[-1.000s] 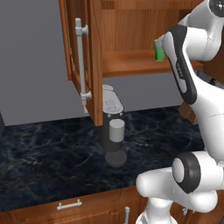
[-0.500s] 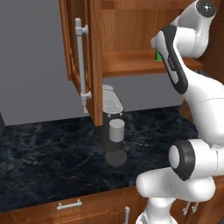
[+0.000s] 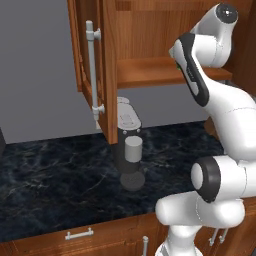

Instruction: Open the cabinet directly in front. Then move the beer and the cup to the dining counter with the candle on it.

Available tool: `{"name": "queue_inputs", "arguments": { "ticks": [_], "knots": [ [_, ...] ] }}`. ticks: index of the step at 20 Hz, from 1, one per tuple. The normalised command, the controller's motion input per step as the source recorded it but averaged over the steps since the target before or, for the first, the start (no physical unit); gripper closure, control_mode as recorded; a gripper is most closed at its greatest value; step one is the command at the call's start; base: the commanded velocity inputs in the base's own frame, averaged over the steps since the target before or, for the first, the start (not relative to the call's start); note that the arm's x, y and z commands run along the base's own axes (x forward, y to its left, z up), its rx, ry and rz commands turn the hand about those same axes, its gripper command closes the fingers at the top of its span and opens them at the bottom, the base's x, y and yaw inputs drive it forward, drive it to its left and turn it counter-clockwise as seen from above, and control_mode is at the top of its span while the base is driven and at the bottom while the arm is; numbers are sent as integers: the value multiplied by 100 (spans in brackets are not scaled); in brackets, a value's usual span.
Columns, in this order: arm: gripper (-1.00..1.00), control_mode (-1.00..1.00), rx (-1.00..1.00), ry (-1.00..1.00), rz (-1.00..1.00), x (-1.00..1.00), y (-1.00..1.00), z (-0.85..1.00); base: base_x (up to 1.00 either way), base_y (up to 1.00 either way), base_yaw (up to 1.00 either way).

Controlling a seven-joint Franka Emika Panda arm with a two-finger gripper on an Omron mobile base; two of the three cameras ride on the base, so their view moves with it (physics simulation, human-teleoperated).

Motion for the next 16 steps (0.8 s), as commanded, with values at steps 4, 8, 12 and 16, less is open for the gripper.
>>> {"name": "queue_inputs", "arguments": {
  "ticks": [4, 8, 12, 16],
  "knots": [
    [-100, -100, 0, 0, 0, 1, 0, 0, 0, 0, 0],
    [-100, -100, 0, 1, 0, 25, 0, 0, 0, 0, 0],
    [-100, -100, 1, 5, 0, 43, -10, 0, 0, 0, 0],
    [-100, -100, 5, 6, 0, 47, -21, 0, 0, 0, 0]
  ]
}}
